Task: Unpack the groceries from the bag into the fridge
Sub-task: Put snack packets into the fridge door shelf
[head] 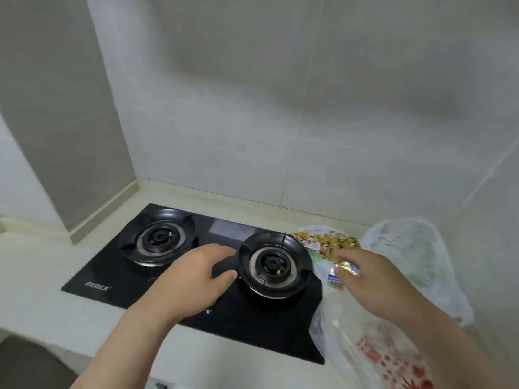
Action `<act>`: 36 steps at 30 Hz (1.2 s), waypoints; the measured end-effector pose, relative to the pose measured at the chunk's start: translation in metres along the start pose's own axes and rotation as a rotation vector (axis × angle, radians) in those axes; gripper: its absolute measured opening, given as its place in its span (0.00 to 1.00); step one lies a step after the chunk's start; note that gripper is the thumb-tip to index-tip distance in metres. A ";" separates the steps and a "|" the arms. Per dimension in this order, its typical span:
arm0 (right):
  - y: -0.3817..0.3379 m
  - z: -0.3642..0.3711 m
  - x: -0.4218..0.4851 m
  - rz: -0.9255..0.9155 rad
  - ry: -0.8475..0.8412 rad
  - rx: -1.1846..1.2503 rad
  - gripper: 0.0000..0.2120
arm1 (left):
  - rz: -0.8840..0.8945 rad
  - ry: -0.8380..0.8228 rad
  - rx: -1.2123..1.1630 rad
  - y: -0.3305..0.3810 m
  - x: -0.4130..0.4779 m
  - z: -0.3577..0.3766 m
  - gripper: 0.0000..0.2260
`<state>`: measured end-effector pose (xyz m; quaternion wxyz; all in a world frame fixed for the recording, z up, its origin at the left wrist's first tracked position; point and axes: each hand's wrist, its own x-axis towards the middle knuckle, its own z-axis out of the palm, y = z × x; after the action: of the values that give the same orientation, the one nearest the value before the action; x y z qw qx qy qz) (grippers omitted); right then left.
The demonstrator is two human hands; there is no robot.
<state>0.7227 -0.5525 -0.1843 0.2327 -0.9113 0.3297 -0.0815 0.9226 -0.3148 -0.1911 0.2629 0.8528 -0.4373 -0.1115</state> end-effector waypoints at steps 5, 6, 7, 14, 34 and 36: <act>0.049 -0.014 -0.006 0.109 0.055 -0.015 0.14 | 0.106 -0.089 -0.001 0.026 0.047 0.029 0.19; 0.057 -0.018 -0.007 0.121 0.061 -0.019 0.14 | 0.116 -0.099 0.006 0.032 0.055 0.035 0.19; 0.066 -0.021 -0.008 0.135 0.064 -0.023 0.15 | 0.123 -0.111 0.015 0.038 0.062 0.041 0.20; 0.121 -0.033 0.007 0.135 -0.002 -0.006 0.16 | 0.112 -0.211 0.046 0.089 0.096 0.077 0.12; 0.220 -0.020 0.147 0.034 -0.155 0.078 0.14 | -0.020 -0.321 0.054 0.111 0.221 0.167 0.11; 0.226 -0.015 0.160 0.045 -0.173 0.084 0.16 | -0.030 -0.335 0.018 0.113 0.234 0.172 0.09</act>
<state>0.7140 -0.8121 -0.2796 0.3001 -0.8967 0.3251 -0.0110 0.9121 -0.6176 -0.2639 0.1769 0.8310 -0.4633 -0.2519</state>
